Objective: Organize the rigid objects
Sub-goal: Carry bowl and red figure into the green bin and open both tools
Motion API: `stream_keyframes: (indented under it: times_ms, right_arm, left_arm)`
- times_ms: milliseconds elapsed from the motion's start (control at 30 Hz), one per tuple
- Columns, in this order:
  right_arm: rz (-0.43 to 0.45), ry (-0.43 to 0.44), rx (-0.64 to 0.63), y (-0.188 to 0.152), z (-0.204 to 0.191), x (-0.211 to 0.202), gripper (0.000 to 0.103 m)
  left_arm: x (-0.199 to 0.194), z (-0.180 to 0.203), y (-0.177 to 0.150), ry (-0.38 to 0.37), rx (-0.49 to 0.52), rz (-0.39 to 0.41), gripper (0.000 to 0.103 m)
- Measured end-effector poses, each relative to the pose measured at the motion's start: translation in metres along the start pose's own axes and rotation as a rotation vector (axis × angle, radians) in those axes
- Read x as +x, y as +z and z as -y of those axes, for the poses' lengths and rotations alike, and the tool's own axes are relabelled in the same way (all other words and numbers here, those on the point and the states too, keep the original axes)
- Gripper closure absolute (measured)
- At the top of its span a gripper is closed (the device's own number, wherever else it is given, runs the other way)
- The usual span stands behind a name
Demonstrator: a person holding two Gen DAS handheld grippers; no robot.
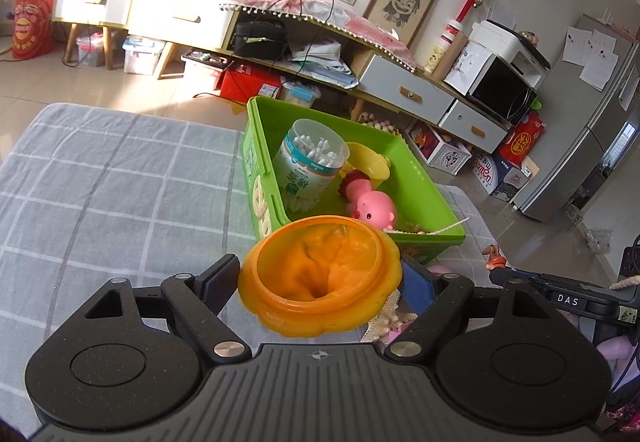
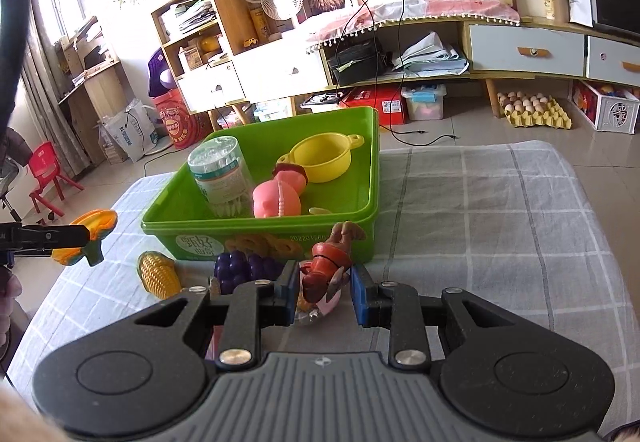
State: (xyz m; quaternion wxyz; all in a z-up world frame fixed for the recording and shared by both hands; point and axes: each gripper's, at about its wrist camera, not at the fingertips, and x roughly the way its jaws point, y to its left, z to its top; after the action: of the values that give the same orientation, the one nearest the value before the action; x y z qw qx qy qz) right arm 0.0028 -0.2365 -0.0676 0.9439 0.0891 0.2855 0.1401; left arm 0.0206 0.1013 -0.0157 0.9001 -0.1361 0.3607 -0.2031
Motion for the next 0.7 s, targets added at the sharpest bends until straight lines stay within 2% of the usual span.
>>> stream_keyframes:
  times_ms: [333,467,600,633,667,700]
  right_arm:
    - [0.043,0.016,0.049,0.037,-0.013,0.015,0.101]
    - [0.028,0.028,0.090,0.053,-0.012,0.034,0.101]
    - [0.001,0.021,0.059,0.064,-0.013,0.057,0.101]
    - [-0.005,0.008,0.036,0.064,-0.013,0.063,0.101]
    - [-0.016,-0.003,0.017,0.065,-0.013,0.069,0.101]
    - [-0.026,-0.010,0.001,0.065,-0.013,0.075,0.101]
  left_arm:
    - [0.033,0.032,0.018,0.002,0.016,-0.002,0.021]
    - [0.056,0.040,0.028,0.044,0.015,-0.033,0.021]
    - [0.083,0.043,0.038,0.048,0.033,-0.097,0.021]
    - [0.089,0.044,0.039,0.045,0.042,-0.110,0.024]
    - [0.096,0.045,0.041,0.050,0.052,-0.126,0.038]
    - [0.105,0.045,0.043,0.054,0.059,-0.161,0.044]
